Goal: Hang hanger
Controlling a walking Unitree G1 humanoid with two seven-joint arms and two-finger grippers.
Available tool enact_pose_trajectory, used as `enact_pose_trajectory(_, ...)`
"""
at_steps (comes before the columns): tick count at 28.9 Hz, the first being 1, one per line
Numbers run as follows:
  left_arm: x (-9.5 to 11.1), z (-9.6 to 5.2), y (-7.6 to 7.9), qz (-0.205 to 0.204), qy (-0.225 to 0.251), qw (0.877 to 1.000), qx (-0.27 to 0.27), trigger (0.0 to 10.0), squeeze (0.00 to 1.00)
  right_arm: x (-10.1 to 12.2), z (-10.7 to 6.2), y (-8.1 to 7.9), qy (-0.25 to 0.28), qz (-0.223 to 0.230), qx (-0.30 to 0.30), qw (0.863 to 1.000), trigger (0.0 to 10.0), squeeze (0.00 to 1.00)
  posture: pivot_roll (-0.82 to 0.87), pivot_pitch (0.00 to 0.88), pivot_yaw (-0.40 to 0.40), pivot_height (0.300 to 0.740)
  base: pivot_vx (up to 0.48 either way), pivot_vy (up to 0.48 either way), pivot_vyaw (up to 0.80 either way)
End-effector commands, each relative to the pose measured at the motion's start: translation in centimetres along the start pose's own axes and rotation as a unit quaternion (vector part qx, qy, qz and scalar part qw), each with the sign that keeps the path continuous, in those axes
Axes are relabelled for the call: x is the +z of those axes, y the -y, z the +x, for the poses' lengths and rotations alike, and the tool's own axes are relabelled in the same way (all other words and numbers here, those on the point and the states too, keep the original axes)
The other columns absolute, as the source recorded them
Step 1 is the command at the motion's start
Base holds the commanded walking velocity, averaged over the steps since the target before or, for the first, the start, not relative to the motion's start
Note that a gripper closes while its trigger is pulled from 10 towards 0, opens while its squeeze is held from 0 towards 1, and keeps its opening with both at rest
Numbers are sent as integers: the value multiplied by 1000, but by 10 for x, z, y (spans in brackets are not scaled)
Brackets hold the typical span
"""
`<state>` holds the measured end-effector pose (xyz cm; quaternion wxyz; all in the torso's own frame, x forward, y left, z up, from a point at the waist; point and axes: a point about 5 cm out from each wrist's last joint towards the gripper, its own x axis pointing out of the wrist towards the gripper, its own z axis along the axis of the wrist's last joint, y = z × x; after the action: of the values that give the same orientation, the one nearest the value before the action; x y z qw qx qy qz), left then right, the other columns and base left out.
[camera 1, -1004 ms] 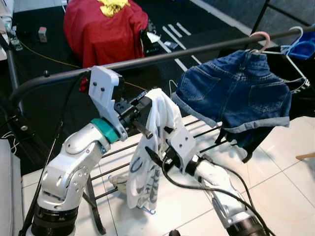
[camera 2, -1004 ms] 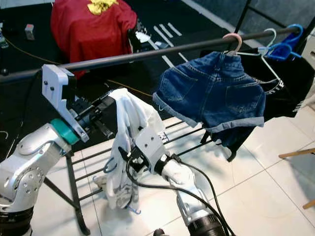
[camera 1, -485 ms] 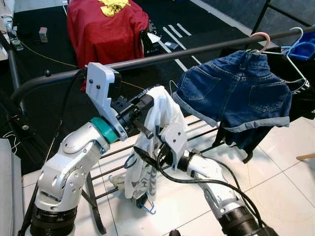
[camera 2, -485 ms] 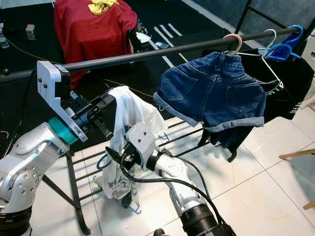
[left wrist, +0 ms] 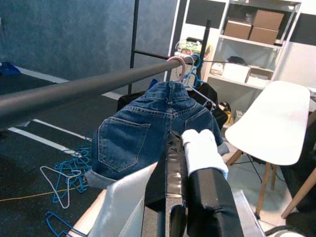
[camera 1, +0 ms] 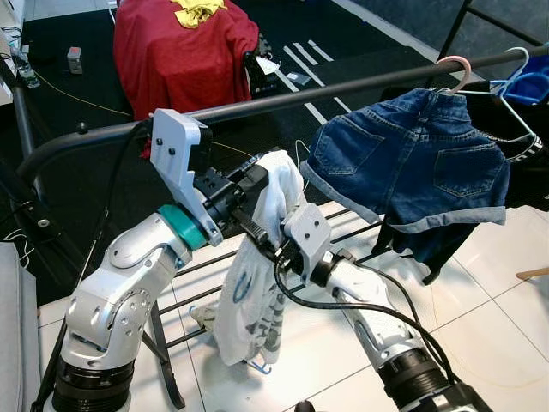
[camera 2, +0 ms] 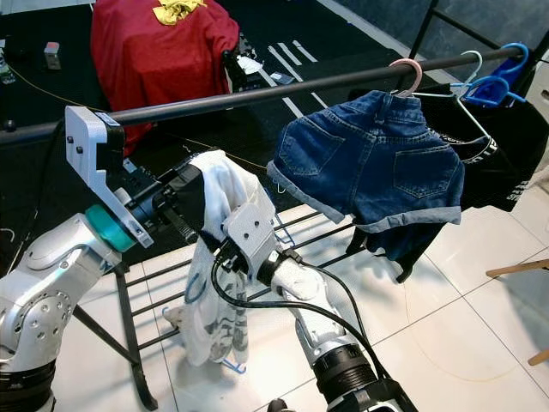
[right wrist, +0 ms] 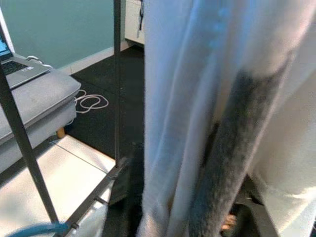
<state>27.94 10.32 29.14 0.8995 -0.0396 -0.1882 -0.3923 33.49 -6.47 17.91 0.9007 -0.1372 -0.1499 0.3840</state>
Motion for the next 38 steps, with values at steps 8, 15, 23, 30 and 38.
enact_pose_trajectory(8, -8, -2, 5, 24, -24, 999, -7, 0, 0, 21, -4, -2, 61, 80, 7, 995, 0, 0, -93, 188, 61, 740, 0, 0, 0)
enact_pose_trajectory(15, -17, -3, 4, 32, -42, 999, 0, 0, 0, 34, -3, -3, 99, 120, 7, 988, 0, 0, -96, 188, 62, 740, 0, 0, 0)
enact_pose_trajectory(23, -38, -4, -1, 63, -93, 993, 23, 10000, 4, 41, -4, 1, 122, 173, -14, 977, 0, 0, -98, 179, 61, 740, 0, 0, 0)
enact_pose_trajectory(30, -37, -15, 0, 36, -101, 994, -14, 10000, 1000, 18, -13, 6, 64, 188, -52, 979, 0, 0, -96, 177, 63, 740, 0, 0, 0)
enact_pose_trajectory(38, -35, -43, 4, -34, -132, 987, -89, 10000, 0, -1, -18, 22, 24, 238, -123, 963, 0, 0, -89, 177, 67, 740, 0, 0, 0)
